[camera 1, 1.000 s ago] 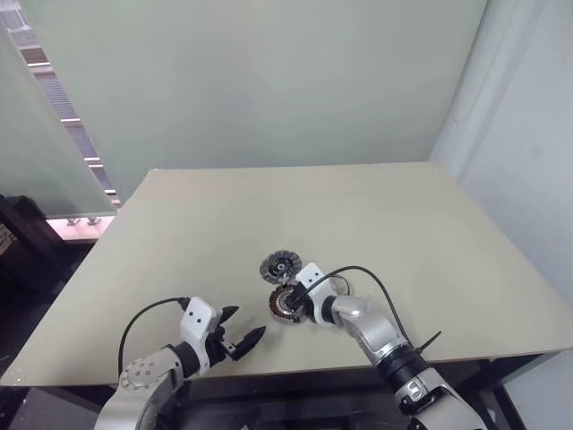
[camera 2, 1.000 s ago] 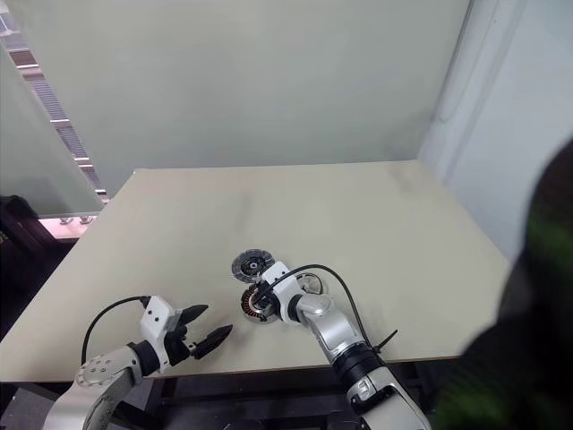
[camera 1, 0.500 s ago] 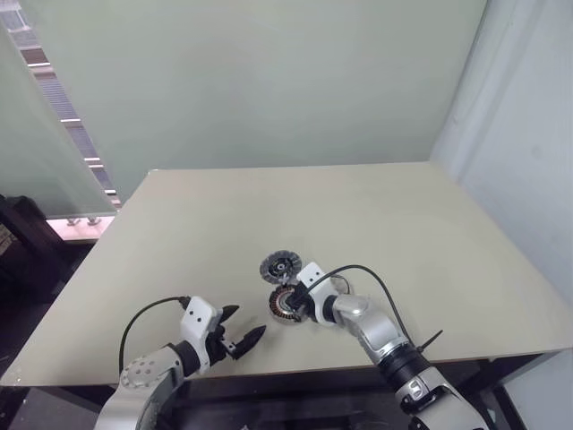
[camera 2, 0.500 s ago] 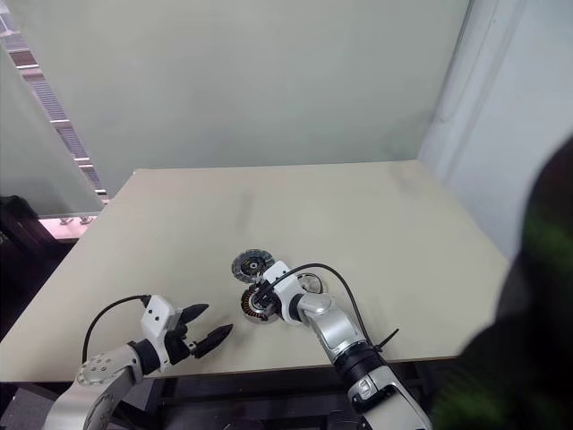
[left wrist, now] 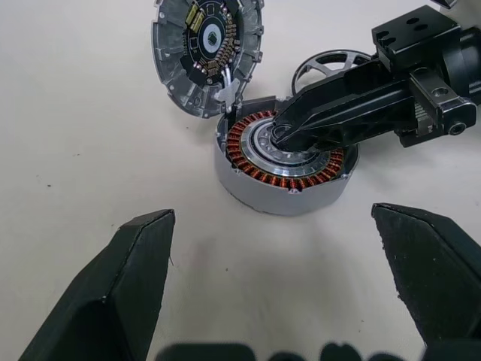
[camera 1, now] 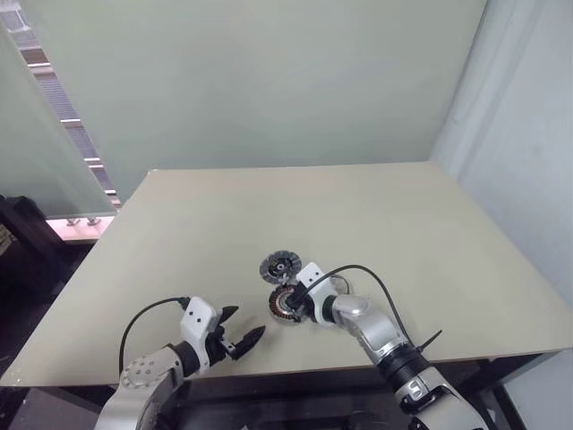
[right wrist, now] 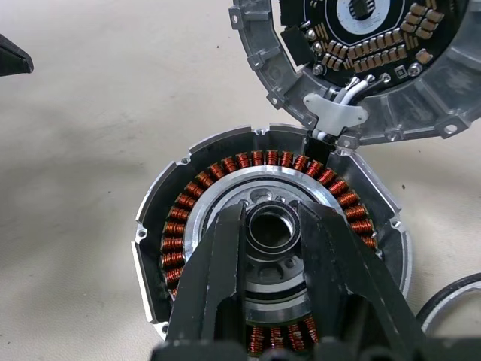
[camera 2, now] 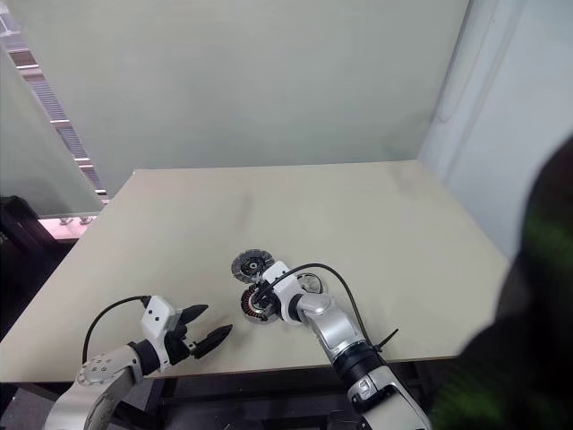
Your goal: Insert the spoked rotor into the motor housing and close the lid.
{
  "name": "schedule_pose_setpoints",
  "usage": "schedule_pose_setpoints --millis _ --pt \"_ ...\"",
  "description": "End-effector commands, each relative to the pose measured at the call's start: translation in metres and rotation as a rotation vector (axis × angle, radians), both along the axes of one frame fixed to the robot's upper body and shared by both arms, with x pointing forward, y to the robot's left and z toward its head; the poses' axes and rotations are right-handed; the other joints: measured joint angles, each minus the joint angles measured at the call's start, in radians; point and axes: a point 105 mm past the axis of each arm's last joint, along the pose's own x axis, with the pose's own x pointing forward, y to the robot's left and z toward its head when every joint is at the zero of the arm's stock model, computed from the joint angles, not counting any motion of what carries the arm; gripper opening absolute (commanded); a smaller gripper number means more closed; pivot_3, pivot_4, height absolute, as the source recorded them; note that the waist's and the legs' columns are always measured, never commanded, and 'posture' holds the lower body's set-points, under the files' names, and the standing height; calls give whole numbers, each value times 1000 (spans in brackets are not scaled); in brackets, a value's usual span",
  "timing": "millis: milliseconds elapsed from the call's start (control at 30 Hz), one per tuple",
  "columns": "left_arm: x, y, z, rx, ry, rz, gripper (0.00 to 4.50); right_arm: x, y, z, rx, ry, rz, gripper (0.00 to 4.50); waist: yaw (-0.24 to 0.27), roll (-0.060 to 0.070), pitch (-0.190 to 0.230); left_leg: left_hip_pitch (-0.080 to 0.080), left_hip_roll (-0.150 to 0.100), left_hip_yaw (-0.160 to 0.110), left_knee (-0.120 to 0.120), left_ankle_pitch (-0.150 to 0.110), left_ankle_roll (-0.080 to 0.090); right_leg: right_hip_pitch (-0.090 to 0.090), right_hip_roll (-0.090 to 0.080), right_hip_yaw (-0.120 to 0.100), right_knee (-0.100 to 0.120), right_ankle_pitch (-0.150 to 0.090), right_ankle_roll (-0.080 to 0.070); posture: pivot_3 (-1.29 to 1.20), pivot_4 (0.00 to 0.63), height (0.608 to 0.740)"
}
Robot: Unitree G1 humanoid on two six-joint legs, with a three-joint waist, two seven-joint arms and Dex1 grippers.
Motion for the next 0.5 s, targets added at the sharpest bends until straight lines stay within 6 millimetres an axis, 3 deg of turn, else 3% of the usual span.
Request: schedule_pose_setpoints --millis 33,367,400,500 --pt "5 -2 10 1 -51 -14 4500 1 6 7 5 -21 23 721 0 0 0 0 0 0 0 0 0 0 0 0 0 0 0 0 0 740" --pt "5 -1 9 3 -52 -12 4500 1 4 4 -18 -8 6 721 0 0 0 0 2 0 0 0 0 0 3 1 0 0 0 0 0 740" --pt "5 -1 9 4 -52 -12 4500 1 4 4 -18 -6 7 1480 0 0 0 0 2 0 0 0 0 0 3 1 0 0 0 0 0 740" --pt "4 -1 9 5 -51 -13 4500 1 5 6 -10 -5 8 2369 0 1 0 1 3 0 0 0 0 0 4 1 0 0 0 0 0 740"
